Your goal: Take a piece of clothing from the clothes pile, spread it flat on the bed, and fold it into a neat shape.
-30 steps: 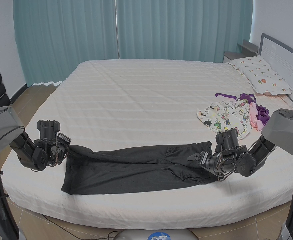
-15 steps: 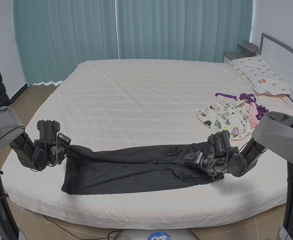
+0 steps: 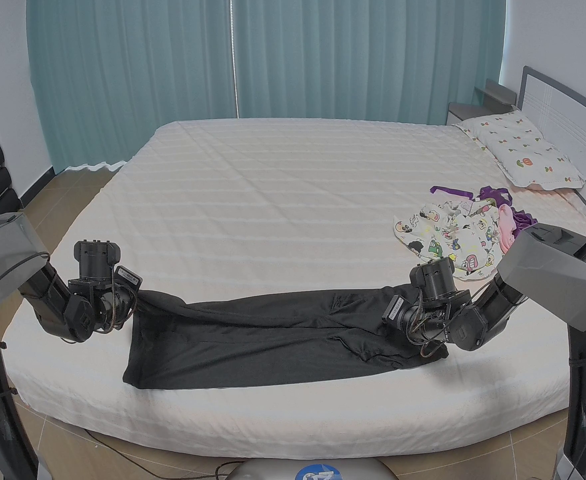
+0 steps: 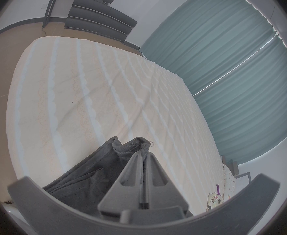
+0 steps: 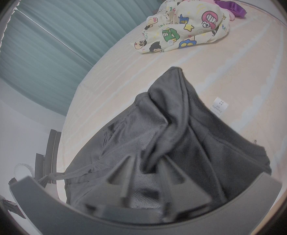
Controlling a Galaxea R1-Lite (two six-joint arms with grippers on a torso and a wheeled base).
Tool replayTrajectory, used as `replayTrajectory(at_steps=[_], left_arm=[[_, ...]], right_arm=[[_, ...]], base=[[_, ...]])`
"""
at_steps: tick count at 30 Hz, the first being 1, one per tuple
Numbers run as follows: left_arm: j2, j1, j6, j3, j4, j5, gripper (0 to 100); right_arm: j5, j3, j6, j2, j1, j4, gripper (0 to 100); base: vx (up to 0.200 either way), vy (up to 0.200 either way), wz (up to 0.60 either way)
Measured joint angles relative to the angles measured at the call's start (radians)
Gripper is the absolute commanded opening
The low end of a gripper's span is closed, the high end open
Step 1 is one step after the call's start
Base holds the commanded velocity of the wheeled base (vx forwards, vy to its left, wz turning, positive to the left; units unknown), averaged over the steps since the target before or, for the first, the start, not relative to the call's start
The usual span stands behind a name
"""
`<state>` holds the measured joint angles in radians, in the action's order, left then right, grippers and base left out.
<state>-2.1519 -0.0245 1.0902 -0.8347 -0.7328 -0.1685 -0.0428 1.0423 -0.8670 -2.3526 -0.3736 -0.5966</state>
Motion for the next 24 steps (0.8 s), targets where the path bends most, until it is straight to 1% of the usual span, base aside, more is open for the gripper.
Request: replayTrajectory(at_steps=[3, 6, 11, 15, 17, 19, 24], left_arm=[[0.000, 0.000, 0.000, -0.002, 0.000, 0.000, 0], [0.000, 0.001, 0.004, -0.010, -0.020, 0.001, 0], [-0.001, 0.007, 0.008, -0.024, -0.147, 0.001, 0], [-0.008, 0.023, 0.011, -0.028, -0.265, 0.000, 0], [-0.017, 0.029, 0.013, -0.026, -0.316, 0.000, 0], [-0.031, 0.033, 0.012, -0.023, -0.334, 0.000, 0], [-0.075, 0.038, -0.005, -0.014, -0.340, 0.001, 0]], right_arm=[[0.000, 0.009, -0.008, 0.000, 0.007, -0.017, 0], [-0.001, 0.038, -0.049, 0.001, 0.018, -0.063, 0], [-0.010, 0.084, -0.120, 0.000, 0.046, -0.176, 0], [-0.047, 0.117, -0.160, -0.009, 0.076, -0.329, 0], [-0.066, 0.122, -0.164, -0.018, 0.085, -0.373, 0], [-0.075, 0.123, -0.156, -0.026, 0.090, -0.385, 0], [-0.082, 0.104, -0.072, -0.054, 0.092, -0.380, 0]], base=[[0.000, 0.000, 0.00], [0.000, 0.000, 0.00], [0.000, 0.000, 0.00], [0.000, 0.000, 0.00], [0.000, 0.000, 0.00], [0.000, 0.000, 0.00], [0.000, 0.000, 0.00]])
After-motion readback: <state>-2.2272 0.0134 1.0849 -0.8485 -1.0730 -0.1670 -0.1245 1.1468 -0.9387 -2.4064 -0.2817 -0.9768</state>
